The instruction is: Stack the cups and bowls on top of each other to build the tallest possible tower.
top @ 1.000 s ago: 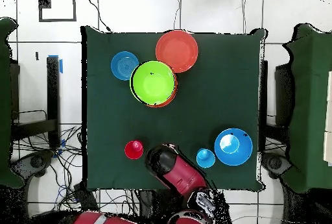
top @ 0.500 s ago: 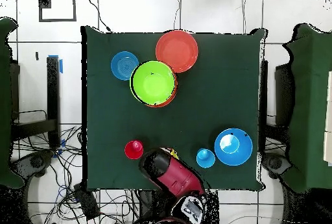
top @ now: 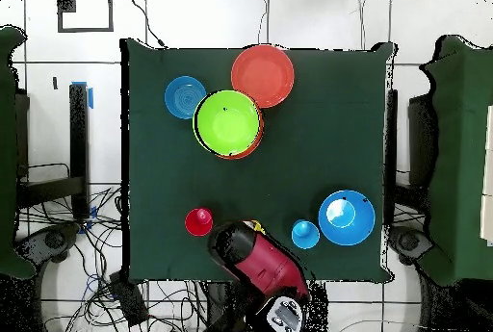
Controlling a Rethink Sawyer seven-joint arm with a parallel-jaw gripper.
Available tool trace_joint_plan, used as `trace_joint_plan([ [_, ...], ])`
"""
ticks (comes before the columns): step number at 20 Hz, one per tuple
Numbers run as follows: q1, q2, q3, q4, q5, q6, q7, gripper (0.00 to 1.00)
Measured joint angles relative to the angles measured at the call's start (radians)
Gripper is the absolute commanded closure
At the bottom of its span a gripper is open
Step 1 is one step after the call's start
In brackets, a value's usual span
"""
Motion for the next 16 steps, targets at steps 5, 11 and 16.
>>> trace_joint_plan([
  [5,-0.01,-0.008,0.0,0.0,0.008,0.0,0.0,0.0],
  [11,-0.036,-0.007,0.009,0.0,0.01,0.0,0.0,0.0],
  [16,-0.06,-0.007,0.021,0.0,0.01,0.0,0.0,0.0],
])
